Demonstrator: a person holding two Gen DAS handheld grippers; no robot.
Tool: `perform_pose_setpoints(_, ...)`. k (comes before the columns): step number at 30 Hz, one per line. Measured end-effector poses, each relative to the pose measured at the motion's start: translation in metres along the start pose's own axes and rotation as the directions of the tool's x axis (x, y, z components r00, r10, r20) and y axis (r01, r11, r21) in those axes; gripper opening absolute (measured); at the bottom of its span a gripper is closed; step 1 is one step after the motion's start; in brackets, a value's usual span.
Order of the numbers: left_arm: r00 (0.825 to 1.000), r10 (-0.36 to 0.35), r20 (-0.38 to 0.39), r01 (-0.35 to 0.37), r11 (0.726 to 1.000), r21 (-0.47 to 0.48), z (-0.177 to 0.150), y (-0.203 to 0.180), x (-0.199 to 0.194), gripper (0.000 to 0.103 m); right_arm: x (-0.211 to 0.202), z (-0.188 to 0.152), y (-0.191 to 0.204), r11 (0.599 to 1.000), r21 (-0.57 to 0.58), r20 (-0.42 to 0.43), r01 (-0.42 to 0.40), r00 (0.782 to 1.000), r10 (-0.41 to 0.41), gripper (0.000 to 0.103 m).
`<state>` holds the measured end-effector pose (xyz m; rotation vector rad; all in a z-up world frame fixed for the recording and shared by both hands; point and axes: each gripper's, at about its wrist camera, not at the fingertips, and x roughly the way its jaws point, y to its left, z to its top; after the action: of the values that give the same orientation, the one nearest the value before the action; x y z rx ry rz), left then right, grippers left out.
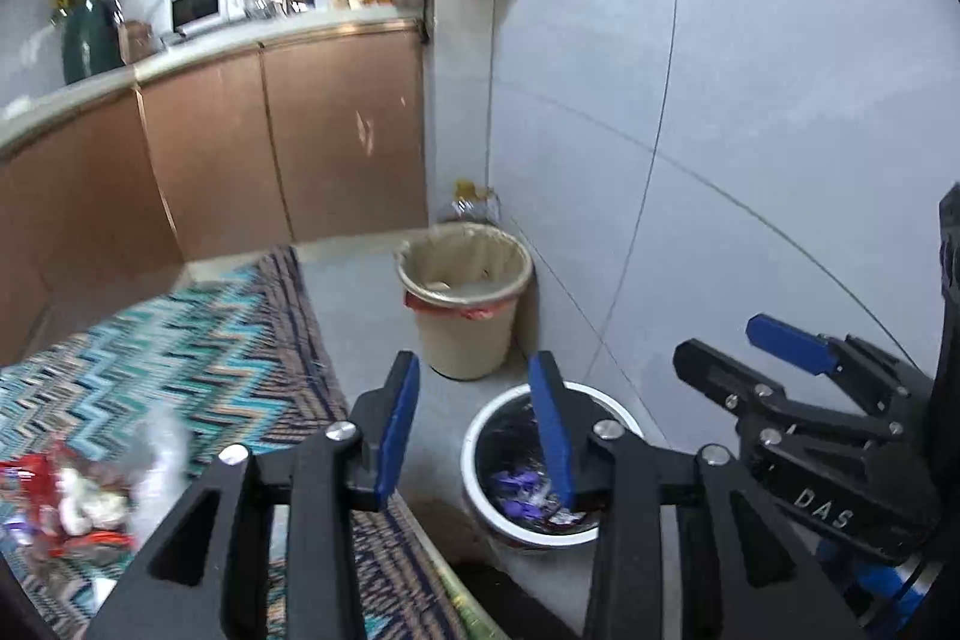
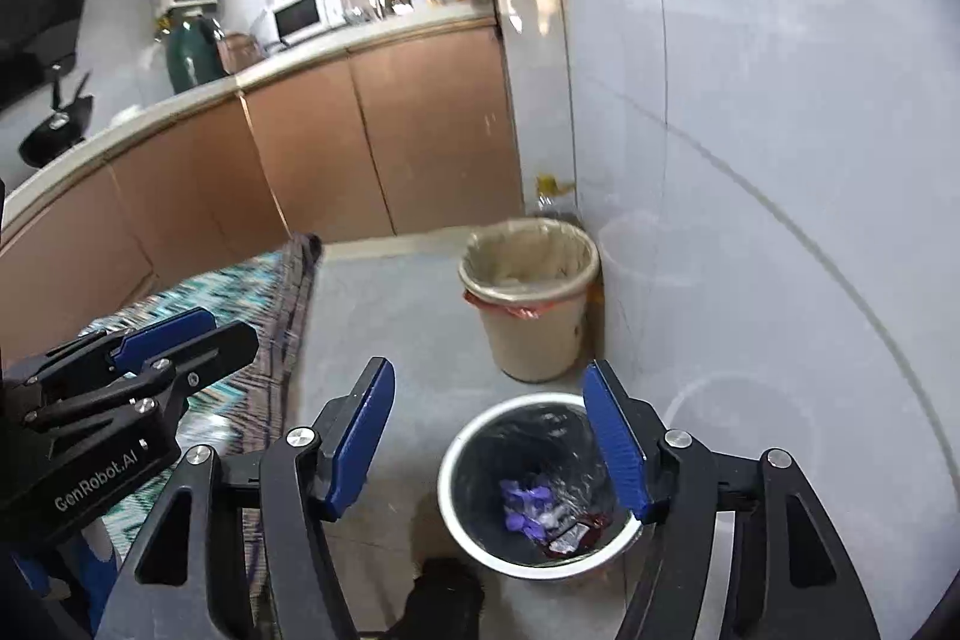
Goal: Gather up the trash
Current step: 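Move both tools back over the remaining trash on the cloth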
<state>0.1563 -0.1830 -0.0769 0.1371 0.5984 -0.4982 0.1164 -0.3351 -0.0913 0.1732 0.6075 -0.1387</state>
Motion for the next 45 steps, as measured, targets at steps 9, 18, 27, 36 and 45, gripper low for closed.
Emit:
perform_pose_setpoints(9, 0.99, 0.087, 0.114, -0.084, 0.996, -0.036, -0.009, 0.021, -0.085, 0.048, -0.065, 0.007, 0.037, 0.998, -0.062, 0.092, -0.031, 0.995, 0.037, 0.073)
perform_pose_setpoints(18, 0.969, 0.17, 0.181, -0.158, 0.984, -0.08, -0.028, 0.048, -0.147, 0.05, -0.118, 0.003, 0.086, 0.988, -0.15, 0.165, -0.035, 0.985, 0.06, 0.089)
perform_pose_setpoints(27, 0.95, 0.236, 0.205, -0.21, 0.968, -0.14, -0.049, 0.074, -0.191, 0.05, -0.145, -0.007, 0.12, 0.977, -0.201, 0.192, -0.066, 0.976, 0.105, 0.094)
perform_pose_setpoints(36, 0.925, 0.306, 0.225, -0.269, 0.946, -0.183, -0.068, 0.093, -0.227, 0.05, -0.168, -0.016, 0.145, 0.961, -0.26, 0.228, -0.092, 0.961, 0.154, 0.103)
perform_pose_setpoints(45, 0.9, 0.368, 0.235, -0.314, 0.92, -0.235, -0.082, 0.117, -0.253, 0.05, -0.177, -0.025, 0.169, 0.947, -0.293, 0.237, -0.13, 0.95, 0.203, 0.103)
